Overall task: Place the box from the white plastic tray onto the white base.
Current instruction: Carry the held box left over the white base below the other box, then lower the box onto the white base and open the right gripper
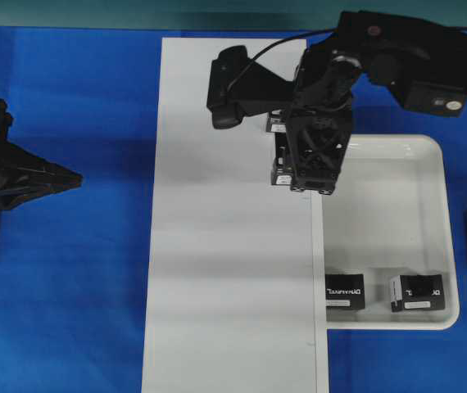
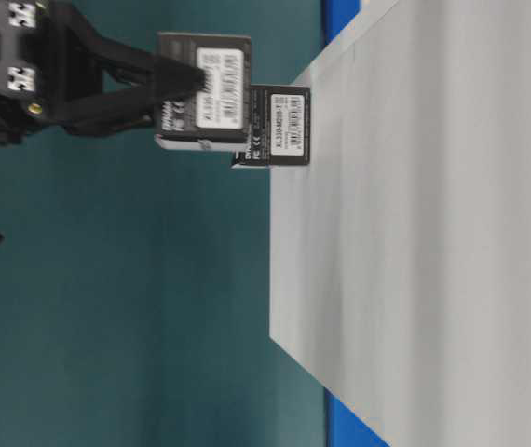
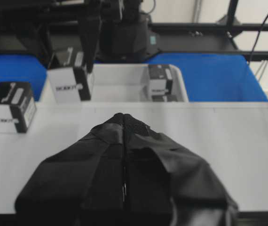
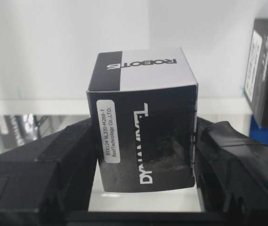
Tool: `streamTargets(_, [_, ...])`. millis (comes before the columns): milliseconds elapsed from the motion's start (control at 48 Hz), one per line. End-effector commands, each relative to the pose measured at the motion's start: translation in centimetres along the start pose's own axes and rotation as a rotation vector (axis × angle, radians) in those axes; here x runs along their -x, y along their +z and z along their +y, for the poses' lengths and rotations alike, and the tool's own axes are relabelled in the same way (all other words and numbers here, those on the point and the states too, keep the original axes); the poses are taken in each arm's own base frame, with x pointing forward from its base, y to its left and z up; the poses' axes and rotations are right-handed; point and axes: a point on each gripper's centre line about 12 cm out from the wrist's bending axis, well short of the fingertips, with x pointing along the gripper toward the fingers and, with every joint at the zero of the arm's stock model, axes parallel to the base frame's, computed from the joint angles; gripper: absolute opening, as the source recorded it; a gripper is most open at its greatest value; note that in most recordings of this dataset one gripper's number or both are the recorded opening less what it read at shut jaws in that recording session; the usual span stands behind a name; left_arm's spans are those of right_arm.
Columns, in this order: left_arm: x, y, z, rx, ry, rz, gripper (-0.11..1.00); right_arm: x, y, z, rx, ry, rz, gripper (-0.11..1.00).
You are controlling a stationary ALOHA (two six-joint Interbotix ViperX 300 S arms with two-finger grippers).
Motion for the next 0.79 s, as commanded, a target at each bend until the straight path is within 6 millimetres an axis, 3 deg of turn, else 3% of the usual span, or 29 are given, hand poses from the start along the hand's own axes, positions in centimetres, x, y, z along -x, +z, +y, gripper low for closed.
streamTargets(0, [-0.1,1.0,0.0,-0.002,0.0,-0.025,-0.07,-1.1,0.5,0.1,0.014,-0.002,0.005,0.58])
streamTargets(479, [-0.1,1.1,-0.1,-0.002,-0.006,-0.028,-0.07,-4.2,0.7,-0.4,0.021,0.003,0.047,0.58])
streamTargets(771, [-0.2,0.9,-0.1,-0.002,-0.006,-0.018,-0.07,-5.1,0.2,-0.4,0.016,0.007,0.068,0.58])
